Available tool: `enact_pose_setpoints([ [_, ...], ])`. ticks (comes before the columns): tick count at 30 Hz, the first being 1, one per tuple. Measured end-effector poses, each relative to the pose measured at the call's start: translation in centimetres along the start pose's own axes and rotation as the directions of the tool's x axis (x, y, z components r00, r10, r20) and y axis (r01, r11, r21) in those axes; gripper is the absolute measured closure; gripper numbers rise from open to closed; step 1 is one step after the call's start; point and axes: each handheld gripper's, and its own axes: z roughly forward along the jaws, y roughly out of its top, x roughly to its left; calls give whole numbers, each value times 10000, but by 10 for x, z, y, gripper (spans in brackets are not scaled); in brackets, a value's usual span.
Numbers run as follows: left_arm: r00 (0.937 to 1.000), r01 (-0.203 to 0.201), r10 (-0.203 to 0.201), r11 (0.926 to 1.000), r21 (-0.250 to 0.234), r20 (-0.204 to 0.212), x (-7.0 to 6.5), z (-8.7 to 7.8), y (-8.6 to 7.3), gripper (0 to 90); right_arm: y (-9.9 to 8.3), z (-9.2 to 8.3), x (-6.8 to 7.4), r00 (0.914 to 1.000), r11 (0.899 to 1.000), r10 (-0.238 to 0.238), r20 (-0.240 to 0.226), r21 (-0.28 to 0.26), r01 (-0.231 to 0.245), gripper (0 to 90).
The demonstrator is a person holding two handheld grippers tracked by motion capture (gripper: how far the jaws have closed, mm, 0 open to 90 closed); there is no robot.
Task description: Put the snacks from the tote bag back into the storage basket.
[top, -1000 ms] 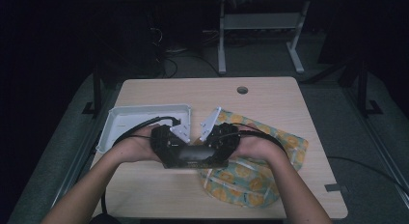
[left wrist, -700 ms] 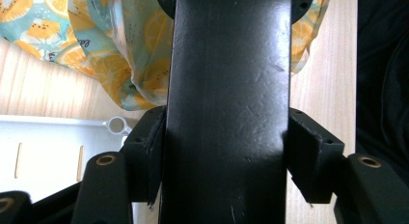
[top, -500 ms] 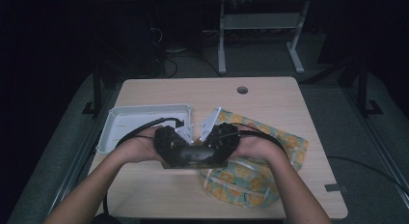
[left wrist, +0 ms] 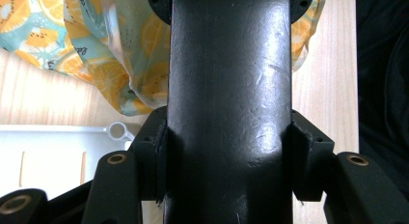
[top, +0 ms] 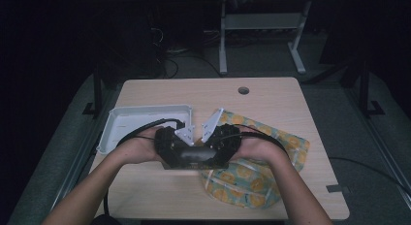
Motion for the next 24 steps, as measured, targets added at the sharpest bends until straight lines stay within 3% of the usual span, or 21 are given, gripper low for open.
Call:
enact_pose_setpoints([
  [3, 9999, 12, -12, 10000, -6, 143, 0, 0, -1, 433, -2, 0, 0, 9997, 9997, 230, 64, -74, -229, 281],
  [10, 9998, 92, -90, 9999, -117, 201, 2, -3, -3, 433, -12, -9, 0, 9968, 9966, 624, 492, -576, -596, 210],
  [17, 9998, 84, -82, 9999, -86, 204, 2, -5, -7, 433, -29, -19, 4, 9908, 9898, 1087, 805, -1015, -1004, 192],
  [18, 9998, 74, -73, 10000, -65, 190, 2, -5, -7, 433, -32, -21, 6, 9882, 9873, 1310, 789, -1007, -1229, 189],
  [21, 9997, 120, -119, 9999, -68, 217, 2, -6, -9, 432, -40, -24, 5, 9873, 9864, 1254, 971, -1186, -1137, 171],
  [24, 9996, 129, -128, 9999, -32, 242, 2, -7, -12, 432, -49, -29, 8, 9826, 9823, 1482, 1124, -1319, -1331, 169],
])
